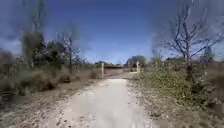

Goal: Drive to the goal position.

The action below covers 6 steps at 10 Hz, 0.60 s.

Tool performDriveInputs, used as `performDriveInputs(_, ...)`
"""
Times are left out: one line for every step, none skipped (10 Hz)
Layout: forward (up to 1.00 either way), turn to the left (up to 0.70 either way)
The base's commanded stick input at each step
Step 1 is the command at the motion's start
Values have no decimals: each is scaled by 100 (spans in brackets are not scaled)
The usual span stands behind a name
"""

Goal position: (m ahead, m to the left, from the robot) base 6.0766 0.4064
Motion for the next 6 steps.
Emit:
performDriveInputs(70, 0)
performDriveInputs(70, -33)
performDriveInputs(70, -35)
performDriveInputs(70, -35)
performDriveInputs(70, -20)
performDriveInputs(70, 0)
